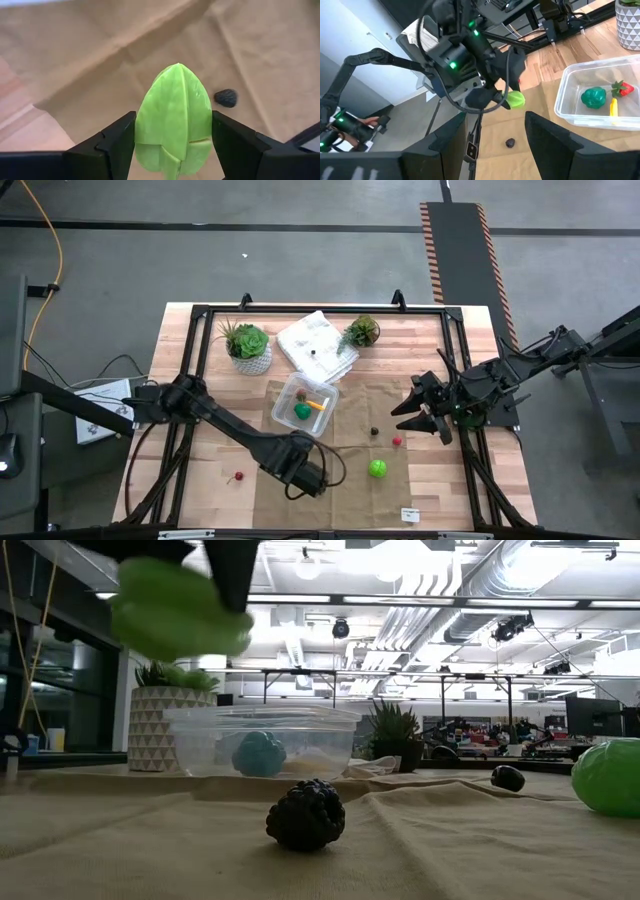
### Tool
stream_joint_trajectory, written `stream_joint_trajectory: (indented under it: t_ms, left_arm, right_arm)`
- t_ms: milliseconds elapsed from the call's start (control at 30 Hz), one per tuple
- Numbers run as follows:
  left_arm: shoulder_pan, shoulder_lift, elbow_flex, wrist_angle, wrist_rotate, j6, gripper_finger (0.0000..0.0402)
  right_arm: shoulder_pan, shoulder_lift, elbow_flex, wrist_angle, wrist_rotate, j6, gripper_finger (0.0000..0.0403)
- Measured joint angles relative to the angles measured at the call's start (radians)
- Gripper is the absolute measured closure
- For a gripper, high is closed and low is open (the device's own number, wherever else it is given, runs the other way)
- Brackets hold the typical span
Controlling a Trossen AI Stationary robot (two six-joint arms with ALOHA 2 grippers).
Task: Pick and placing Produce into tupperware
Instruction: Put the green starfruit into transparent bin
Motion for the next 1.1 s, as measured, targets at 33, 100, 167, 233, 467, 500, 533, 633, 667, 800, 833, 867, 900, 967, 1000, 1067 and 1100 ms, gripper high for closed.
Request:
stream_joint_trajectory:
  t_ms: [33,100,167,233,467,500,533,633,667,800,833,867,900,967,1000,1067,1100]
  left_arm:
    - [0.000,0.000,0.018,-0.015,-0.011,0.003,0.0175]
    - [0.000,0.000,0.056,-0.041,-0.037,0.010,0.0171]
    - [0.000,0.000,0.092,-0.062,-0.065,0.012,0.0169]
    - [0.000,0.000,0.135,-0.094,-0.096,0.023,0.0171]
    - [0.000,0.000,0.282,-0.184,-0.196,0.066,0.0177]
    - [0.000,0.000,0.301,-0.210,-0.212,0.067,0.0175]
    - [0.000,0.000,0.321,-0.238,-0.227,0.067,0.0173]
    - [0.000,-0.002,0.372,-0.306,-0.271,0.067,0.0171]
    - [0.001,-0.007,0.382,-0.331,-0.281,0.067,0.0171]
    - [0.010,-0.033,0.397,-0.358,-0.301,0.081,0.0177]
    - [0.015,-0.042,0.397,-0.355,-0.309,0.094,0.0178]
    - [0.019,-0.053,0.398,-0.350,-0.313,0.100,0.0178]
    - [0.025,-0.063,0.398,-0.355,-0.313,0.106,0.0178]
    - [0.035,-0.077,0.398,-0.358,-0.316,0.129,0.0177]
    - [0.041,-0.085,0.398,-0.358,-0.319,0.140,0.0176]
    - [0.050,-0.104,0.397,-0.358,-0.329,0.155,0.0176]
    - [0.056,-0.116,0.397,-0.358,-0.332,0.165,0.0175]
  right_arm:
    - [0.000,0.000,0.000,0.000,0.000,0.000,0.0213]
    - [0.000,0.000,0.000,0.000,0.000,0.000,0.0213]
    - [0.000,0.000,0.000,0.000,0.000,0.000,0.0213]
    - [0.000,0.000,0.000,0.000,0.000,0.000,0.0213]
    - [0.000,0.000,0.000,0.001,-0.001,0.000,0.0213]
    - [0.000,0.000,0.000,0.001,-0.001,0.000,0.0213]
    - [0.000,0.000,0.000,0.000,-0.001,0.000,0.0213]
    - [0.000,0.000,0.000,0.001,-0.001,0.000,0.0213]
    - [0.000,0.000,0.000,0.001,-0.001,0.000,0.0213]
    - [0.000,0.000,0.000,0.002,-0.001,0.000,0.0213]
    - [0.000,0.000,0.000,0.005,-0.001,0.000,0.0213]
    - [0.000,0.000,0.000,0.008,-0.002,-0.001,0.0213]
    - [0.000,0.000,0.000,0.009,-0.002,-0.001,0.0213]
    - [0.000,0.000,0.000,0.014,-0.002,-0.005,0.0213]
    - [0.000,0.000,0.000,0.015,-0.002,-0.005,0.0213]
    - [0.000,0.000,0.000,0.017,-0.002,-0.005,0.0213]
    - [0.000,0.000,0.000,0.017,-0.002,-0.005,0.0213]
